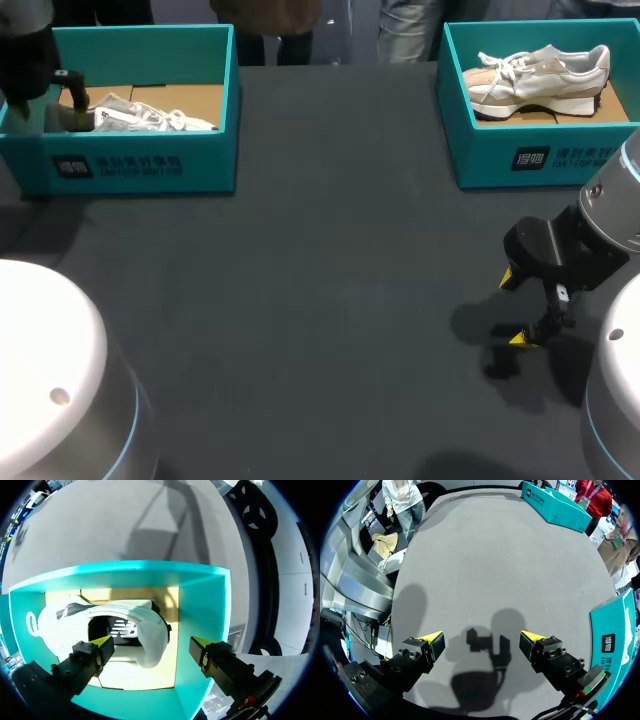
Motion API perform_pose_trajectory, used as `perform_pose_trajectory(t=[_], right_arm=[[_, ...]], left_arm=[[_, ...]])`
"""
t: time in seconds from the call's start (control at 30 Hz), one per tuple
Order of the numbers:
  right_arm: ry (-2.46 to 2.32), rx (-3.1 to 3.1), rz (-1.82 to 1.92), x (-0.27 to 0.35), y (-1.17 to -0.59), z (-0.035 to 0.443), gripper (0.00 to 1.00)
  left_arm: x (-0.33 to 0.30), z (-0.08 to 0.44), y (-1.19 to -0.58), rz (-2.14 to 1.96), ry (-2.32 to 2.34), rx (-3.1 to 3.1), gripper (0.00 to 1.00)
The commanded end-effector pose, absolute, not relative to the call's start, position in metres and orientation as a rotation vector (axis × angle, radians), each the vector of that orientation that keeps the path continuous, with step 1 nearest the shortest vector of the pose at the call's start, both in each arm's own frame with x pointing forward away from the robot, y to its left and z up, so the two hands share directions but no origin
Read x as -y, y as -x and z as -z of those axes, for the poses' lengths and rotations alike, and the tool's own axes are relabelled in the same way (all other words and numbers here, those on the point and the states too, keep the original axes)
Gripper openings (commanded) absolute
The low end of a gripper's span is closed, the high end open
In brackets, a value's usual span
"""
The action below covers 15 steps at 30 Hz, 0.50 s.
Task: Take the shoe out of the shoebox, open the shoe tongue, remove and reinsert the insole, then place the shoe into the shoebox
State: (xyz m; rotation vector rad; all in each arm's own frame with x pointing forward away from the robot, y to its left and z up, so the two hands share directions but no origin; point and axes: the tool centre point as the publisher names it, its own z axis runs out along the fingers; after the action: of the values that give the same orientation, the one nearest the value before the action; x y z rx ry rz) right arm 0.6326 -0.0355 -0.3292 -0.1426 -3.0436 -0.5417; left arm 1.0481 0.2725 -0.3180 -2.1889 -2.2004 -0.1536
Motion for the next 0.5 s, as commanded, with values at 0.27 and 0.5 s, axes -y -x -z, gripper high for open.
perform_pose_trajectory(t=[0.27,0.5], right_arm=[[0.143,3.047,0.54,0.036,-0.631,0.329,1.0],[0.143,3.047,0.54,0.036,-0.631,0.329,1.0]], left_arm=[[-0.26,0.255,-1.031,0.198,2.18,2.282,1.0],[-0.27,0.208,-1.019,0.154,2.123,2.329,1.0]])
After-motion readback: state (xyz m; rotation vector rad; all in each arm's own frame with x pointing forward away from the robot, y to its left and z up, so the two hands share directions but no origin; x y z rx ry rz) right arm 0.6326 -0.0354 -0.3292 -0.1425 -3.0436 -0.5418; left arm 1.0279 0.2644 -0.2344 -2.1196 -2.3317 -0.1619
